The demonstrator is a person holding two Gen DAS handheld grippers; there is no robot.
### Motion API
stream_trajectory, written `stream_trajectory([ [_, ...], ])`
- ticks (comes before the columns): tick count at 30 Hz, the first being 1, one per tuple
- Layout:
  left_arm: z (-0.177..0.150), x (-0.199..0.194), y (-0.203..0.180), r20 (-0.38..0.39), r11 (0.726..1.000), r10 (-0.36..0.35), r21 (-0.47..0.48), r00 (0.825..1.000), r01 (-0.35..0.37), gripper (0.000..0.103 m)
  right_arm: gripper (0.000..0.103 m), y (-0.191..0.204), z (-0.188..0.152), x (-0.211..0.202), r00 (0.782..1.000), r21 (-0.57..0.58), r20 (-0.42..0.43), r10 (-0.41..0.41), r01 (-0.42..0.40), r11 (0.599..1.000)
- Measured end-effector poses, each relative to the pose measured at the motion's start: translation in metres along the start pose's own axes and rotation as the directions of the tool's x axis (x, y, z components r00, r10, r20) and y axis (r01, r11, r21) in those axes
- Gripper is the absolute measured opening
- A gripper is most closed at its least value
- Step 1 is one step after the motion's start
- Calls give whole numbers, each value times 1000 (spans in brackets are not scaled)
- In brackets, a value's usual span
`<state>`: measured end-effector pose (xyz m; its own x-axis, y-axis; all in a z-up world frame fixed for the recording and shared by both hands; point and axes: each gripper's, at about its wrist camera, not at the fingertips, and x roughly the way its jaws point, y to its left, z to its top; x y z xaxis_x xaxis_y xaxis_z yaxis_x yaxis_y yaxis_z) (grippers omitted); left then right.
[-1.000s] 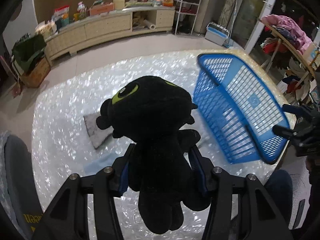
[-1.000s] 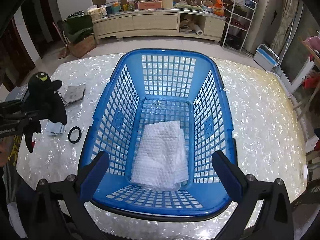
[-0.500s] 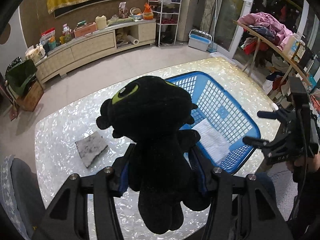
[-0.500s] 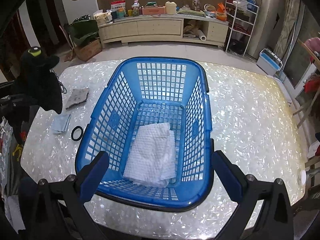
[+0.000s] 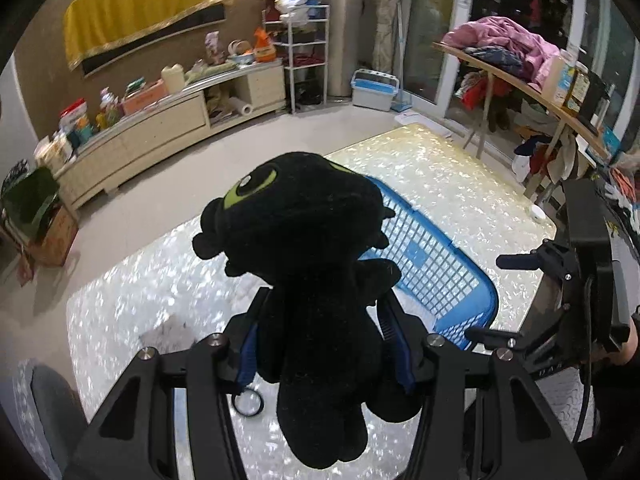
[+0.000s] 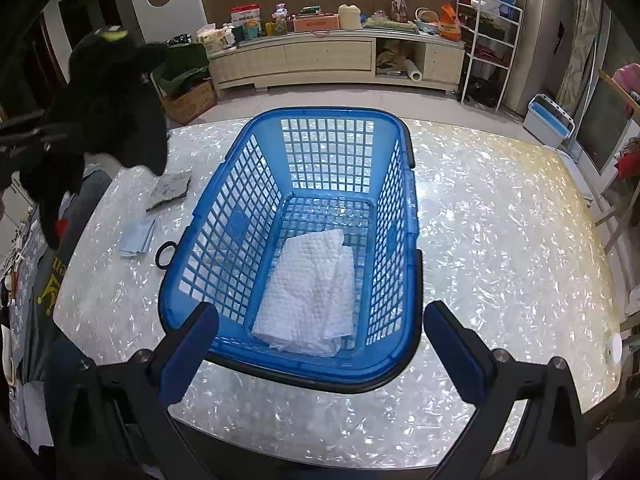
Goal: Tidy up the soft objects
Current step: 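Carry the black plush toy with the left gripper over the basket and release it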
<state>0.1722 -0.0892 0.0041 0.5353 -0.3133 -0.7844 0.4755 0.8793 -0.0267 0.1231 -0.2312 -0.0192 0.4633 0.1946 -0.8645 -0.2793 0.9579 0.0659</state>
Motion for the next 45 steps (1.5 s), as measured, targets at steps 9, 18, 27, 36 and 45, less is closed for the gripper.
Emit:
stream_trajectory([
  [9,27,45,-21,2,994,-46,99,999,46,52,103,-26,-3,8,1000,25,-2,6,-6,1000],
  [18,34,93,-45,-9,964,-99,247,995,98,53,103,-44,-1,21,1000,42,-2,23,-23,999],
  [27,44,144,-46,-78,958,-87,269,993,105,53,103,-49,1,33,999,50,-8,52,-51,997],
  [36,35,185,-49,-159,936,-69,331,985,119,53,103,-60,8,50,999,80,-22,48,-47,996],
  [45,32,204,-52,-193,918,-39,381,980,111,55,103,-62,7,68,997,93,-59,54,-48,995],
])
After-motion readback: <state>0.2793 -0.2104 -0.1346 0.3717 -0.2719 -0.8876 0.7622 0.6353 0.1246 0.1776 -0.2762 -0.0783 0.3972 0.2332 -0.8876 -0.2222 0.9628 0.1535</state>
